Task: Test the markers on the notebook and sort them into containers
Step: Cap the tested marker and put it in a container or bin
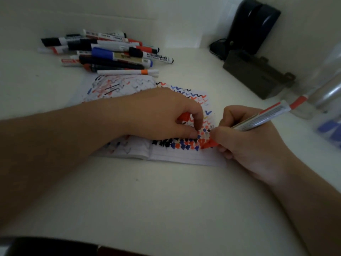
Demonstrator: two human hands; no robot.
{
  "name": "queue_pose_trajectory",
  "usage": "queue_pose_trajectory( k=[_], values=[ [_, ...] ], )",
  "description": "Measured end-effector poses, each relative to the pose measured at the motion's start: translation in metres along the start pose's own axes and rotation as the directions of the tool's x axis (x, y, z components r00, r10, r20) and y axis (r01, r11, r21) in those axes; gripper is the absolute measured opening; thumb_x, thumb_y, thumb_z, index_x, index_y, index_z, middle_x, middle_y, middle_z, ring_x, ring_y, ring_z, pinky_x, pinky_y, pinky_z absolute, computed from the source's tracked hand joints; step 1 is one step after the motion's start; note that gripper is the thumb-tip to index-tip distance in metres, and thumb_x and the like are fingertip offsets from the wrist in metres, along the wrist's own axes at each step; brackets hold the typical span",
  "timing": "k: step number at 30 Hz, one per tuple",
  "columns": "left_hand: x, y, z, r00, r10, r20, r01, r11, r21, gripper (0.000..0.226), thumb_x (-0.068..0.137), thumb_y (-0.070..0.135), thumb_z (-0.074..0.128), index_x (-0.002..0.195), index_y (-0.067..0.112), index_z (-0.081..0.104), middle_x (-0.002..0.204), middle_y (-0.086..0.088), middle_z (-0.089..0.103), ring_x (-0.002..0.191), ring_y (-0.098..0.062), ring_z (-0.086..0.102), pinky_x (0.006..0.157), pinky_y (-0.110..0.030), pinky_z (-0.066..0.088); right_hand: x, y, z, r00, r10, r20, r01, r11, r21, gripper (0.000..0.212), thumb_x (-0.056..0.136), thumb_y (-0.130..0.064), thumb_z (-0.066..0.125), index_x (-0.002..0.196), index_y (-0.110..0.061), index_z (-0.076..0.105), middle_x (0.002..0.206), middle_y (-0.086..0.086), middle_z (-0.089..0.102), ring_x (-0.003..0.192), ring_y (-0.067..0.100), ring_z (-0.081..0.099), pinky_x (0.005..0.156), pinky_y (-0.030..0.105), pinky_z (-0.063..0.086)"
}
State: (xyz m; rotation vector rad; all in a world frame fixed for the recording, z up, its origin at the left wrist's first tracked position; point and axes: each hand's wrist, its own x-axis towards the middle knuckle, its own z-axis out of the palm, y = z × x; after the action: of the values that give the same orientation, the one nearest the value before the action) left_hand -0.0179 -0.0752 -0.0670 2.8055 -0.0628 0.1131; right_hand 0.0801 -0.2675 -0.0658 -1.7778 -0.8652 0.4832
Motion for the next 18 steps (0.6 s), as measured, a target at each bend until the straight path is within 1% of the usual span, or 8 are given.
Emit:
queue_pose_trajectory(
  k=[2, 3, 5, 6, 10, 13, 14, 18],
  values=[
    [-0.0003, -0.0001, 0.0007, 1.0, -0.001, -0.001, 0.001, 1.0, -0.001, 0.02, 0.09, 0.066, 0.058, 0.107, 0.054, 0.059, 0.081, 0.051, 0.048, 0.077, 0.018, 0.05, 0.058, -0.018, 0.031, -0.0012, -0.001, -0.0002, 1.0, -0.012, 0.018, 0.013, 1.0, -0.021, 0.029, 0.078, 0.009, 0.068, 0.059, 0.001, 0.048, 0.052, 0.016, 0.055, 0.048, 0.018, 0.049, 0.046, 0.027, 0.039],
    [-0.0001, -0.0008, 0.0013, 1.0, 0.0, -0.005, 0.0, 1.0, -0.005, 0.019, 0.09, 0.065, 0.058, 0.106, 0.054, 0.058, 0.08, 0.042, 0.054, 0.076, 0.016, 0.051, 0.058, -0.018, 0.031, -0.002, -0.002, -0.0005, 0.999, -0.021, 0.03, 0.021, 0.999, -0.026, 0.028, 0.079, 0.009, 0.069, 0.061, 0.003, 0.049, 0.052, 0.018, 0.056, 0.048, 0.017, 0.05, 0.045, 0.027, 0.039],
    [-0.0006, -0.0003, 0.0008, 1.0, -0.003, -0.011, 0.003, 1.0, -0.007, 0.02, 0.09, 0.065, 0.058, 0.106, 0.055, 0.059, 0.073, 0.024, 0.057, 0.073, 0.01, 0.053, 0.058, -0.018, 0.032, -0.0032, -0.0023, -0.0013, 0.999, -0.032, 0.036, 0.033, 0.999, -0.019, 0.026, 0.078, 0.01, 0.069, 0.063, 0.007, 0.049, 0.05, 0.012, 0.056, 0.046, 0.013, 0.05, 0.044, 0.025, 0.04],
    [-0.001, 0.0003, 0.0002, 1.0, -0.005, -0.012, 0.005, 1.0, -0.007, 0.02, 0.09, 0.065, 0.058, 0.107, 0.054, 0.059, 0.073, 0.022, 0.056, 0.072, 0.008, 0.054, 0.059, -0.018, 0.032, -0.0038, -0.0021, -0.0015, 0.999, -0.037, 0.032, 0.037, 0.999, -0.016, 0.025, 0.077, 0.009, 0.07, 0.063, 0.007, 0.049, 0.05, 0.008, 0.056, 0.045, 0.011, 0.049, 0.043, 0.024, 0.039],
    [-0.0018, 0.002, -0.0003, 1.0, -0.012, -0.006, 0.012, 1.0, -0.01, 0.022, 0.09, 0.066, 0.056, 0.108, 0.054, 0.058, 0.076, 0.023, 0.058, 0.073, 0.006, 0.054, 0.061, -0.019, 0.034, -0.0056, -0.0012, -0.0014, 0.997, -0.053, 0.051, 0.054, 0.998, -0.01, 0.027, 0.073, 0.0, 0.076, 0.062, 0.003, 0.051, 0.05, 0.003, 0.058, 0.044, 0.009, 0.049, 0.043, 0.025, 0.039],
    [-0.0018, 0.0026, -0.0006, 1.0, -0.01, 0.006, 0.01, 1.0, 0.005, 0.02, 0.09, 0.066, 0.056, 0.107, 0.054, 0.057, 0.082, 0.047, 0.051, 0.078, 0.016, 0.052, 0.059, -0.018, 0.032, -0.0054, -0.0012, -0.0027, 0.997, -0.064, 0.047, 0.065, 0.998, -0.02, 0.029, 0.078, 0.008, 0.073, 0.061, 0.003, 0.05, 0.049, 0.0, 0.057, 0.042, 0.007, 0.049, 0.043, 0.022, 0.038],
    [-0.0021, 0.0031, -0.0008, 1.0, -0.014, 0.009, 0.014, 1.0, -0.001, 0.02, 0.091, 0.065, 0.057, 0.107, 0.055, 0.057, 0.083, 0.051, 0.048, 0.078, 0.017, 0.052, 0.058, -0.018, 0.032, -0.0055, -0.0012, -0.0022, 0.997, -0.063, 0.053, 0.065, 0.998, -0.025, 0.028, 0.079, 0.01, 0.071, 0.062, 0.004, 0.05, 0.049, 0.0, 0.056, 0.042, 0.007, 0.049, 0.043, 0.023, 0.038],
    [-0.0035, 0.005, -0.0022, 1.0, -0.029, 0.007, 0.029, 0.999, -0.022, 0.019, 0.091, 0.065, 0.057, 0.107, 0.055, 0.058, 0.077, 0.038, 0.056, 0.076, 0.018, 0.051, 0.057, -0.017, 0.031, -0.0053, -0.0003, -0.0022, 0.997, -0.07, 0.033, 0.071, 0.997, -0.017, 0.026, 0.078, 0.011, 0.069, 0.062, 0.004, 0.05, 0.049, 0.001, 0.056, 0.042, 0.008, 0.047, 0.043, 0.024, 0.036]
  ],
)
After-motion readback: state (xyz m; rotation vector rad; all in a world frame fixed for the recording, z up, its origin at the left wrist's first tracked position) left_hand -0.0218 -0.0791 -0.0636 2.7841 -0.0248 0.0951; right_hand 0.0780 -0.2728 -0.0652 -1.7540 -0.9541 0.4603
